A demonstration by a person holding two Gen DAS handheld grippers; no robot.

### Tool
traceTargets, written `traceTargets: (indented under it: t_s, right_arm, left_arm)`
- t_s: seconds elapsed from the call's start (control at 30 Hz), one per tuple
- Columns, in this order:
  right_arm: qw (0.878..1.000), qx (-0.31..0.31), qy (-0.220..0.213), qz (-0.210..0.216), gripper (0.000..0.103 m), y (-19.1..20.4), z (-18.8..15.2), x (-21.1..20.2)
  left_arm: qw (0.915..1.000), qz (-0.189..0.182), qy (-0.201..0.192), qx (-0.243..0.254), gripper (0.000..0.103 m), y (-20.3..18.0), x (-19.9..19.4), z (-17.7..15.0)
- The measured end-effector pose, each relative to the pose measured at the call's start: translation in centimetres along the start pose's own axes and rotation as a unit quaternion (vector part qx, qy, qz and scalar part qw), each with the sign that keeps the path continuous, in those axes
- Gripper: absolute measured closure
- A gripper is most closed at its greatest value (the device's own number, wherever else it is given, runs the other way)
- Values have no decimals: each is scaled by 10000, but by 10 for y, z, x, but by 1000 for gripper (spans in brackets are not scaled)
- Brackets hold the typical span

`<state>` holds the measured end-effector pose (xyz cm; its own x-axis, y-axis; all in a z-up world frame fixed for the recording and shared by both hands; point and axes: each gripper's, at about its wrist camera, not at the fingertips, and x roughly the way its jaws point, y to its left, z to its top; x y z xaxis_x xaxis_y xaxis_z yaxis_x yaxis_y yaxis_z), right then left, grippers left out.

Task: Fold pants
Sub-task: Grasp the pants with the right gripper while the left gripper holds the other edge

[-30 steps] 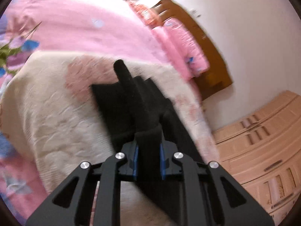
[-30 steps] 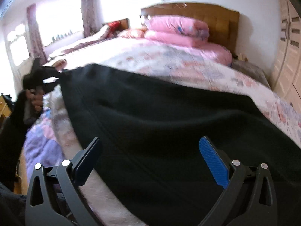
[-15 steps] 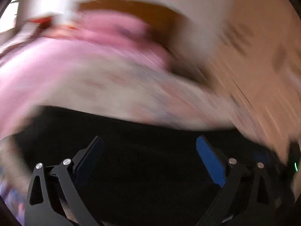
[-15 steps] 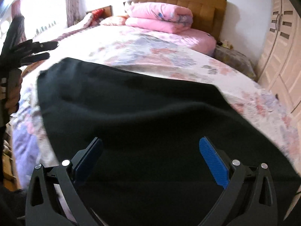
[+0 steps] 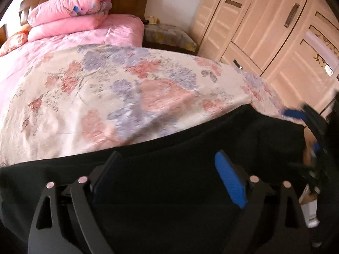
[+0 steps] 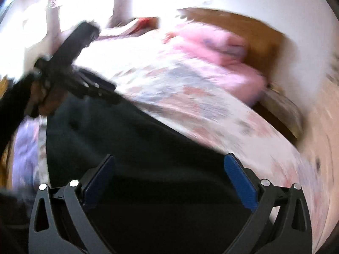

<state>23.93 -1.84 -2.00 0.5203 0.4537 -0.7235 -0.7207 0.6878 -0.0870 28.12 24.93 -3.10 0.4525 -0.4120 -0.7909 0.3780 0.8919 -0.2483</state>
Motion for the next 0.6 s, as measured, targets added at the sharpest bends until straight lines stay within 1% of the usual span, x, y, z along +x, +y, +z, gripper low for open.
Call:
traceTargets:
  t_s: [0.03, 0.07, 0.13, 0.17, 0.2, 0.27, 0.3, 0.37, 0.4, 0.47, 0.5, 0.57, 0.6]
  right_arm:
    - [9997, -198, 140, 95, 24, -1, 9, 17]
    - [9987, -393, 242, 230, 27, -1, 17, 34]
    - [9946, -669, 485, 634, 27, 0, 33, 73]
    - [9928, -716, 574, 769, 27, 0, 36, 83]
    - [9889, -842, 674, 1021, 27, 3, 43, 96]
    - [9827, -1159, 783, 1212, 28, 15, 53, 111]
    - [9807, -1244, 836, 1259, 31, 18, 55, 116]
    - [9765, -1329, 946, 1405, 36, 21, 61, 123]
    - [9741, -1358, 1024, 1490, 41, 23, 63, 128]
    - [9685, -1447, 1220, 1619, 43, 27, 63, 137]
    - [9683, -1416, 1199, 1672, 43, 26, 63, 137]
    - [9681, -1294, 1209, 1774, 49, 21, 64, 138]
    - [9693, -1300, 1147, 1741, 57, 19, 64, 135]
  left_arm:
    - [10000, 18, 27, 78, 13, 2, -3, -3]
    - [9997, 36, 74, 211, 13, 7, -5, -7]
    - [9994, 35, 81, 336, 13, 9, -11, -22]
    - [9992, 36, 78, 395, 13, 13, -13, -27]
    - [9991, 65, 82, 418, 13, 18, -16, -32]
    - [9991, 114, 60, 405, 13, 26, -16, -39]
    - [9992, 121, 39, 387, 13, 30, -18, -42]
    - [9994, 153, -8, 310, 13, 38, -20, -44]
    - [9995, 141, -48, 285, 13, 41, -21, -45]
    - [9996, 74, -117, 252, 13, 45, -21, -45]
    - [9996, 66, -130, 250, 13, 47, -20, -44]
    - [9995, 70, -135, 261, 13, 49, -18, -44]
    - [9995, 87, -133, 261, 13, 50, -16, -44]
